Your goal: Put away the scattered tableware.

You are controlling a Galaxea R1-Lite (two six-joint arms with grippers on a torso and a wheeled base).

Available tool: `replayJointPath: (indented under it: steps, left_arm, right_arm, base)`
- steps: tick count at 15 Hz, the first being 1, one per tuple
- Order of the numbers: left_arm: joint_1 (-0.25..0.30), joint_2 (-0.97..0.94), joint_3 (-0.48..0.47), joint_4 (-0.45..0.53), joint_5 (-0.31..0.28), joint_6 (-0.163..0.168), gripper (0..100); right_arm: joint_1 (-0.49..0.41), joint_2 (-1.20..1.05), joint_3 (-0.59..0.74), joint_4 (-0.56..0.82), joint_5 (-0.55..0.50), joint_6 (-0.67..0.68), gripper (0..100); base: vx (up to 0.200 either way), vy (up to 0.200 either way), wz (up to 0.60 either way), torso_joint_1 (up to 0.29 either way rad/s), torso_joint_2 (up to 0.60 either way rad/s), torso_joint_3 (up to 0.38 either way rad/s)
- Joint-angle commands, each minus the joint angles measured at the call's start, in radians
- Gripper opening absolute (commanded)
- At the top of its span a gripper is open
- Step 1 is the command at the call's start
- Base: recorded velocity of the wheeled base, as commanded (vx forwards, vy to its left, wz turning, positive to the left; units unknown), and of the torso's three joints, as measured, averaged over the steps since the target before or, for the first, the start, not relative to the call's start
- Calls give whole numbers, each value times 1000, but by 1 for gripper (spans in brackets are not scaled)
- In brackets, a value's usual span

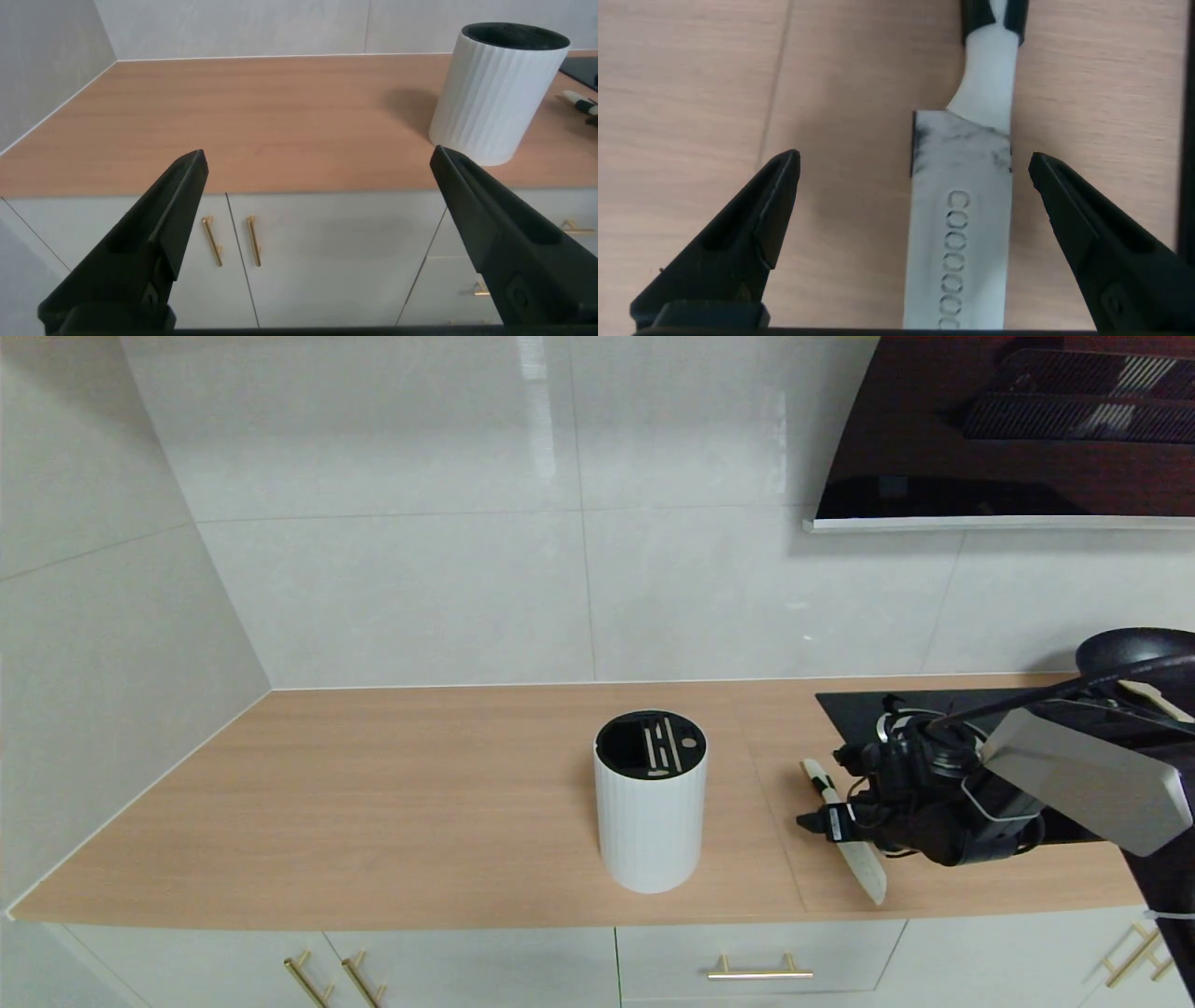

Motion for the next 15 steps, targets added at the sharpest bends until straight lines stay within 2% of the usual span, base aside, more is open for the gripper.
replayJointPath:
  steps: [1,15]
  left_arm:
    - [0,0,0,-1,0,0,100]
    - [0,0,0,0,0,0,100]
  right_arm:
    - [-3,13,-19,1,0,0,100]
    - [-12,46,-34,1,-49,-20,100]
  base:
    - [0,0,0,0,0,0]
    - [0,0,0,0,0,0]
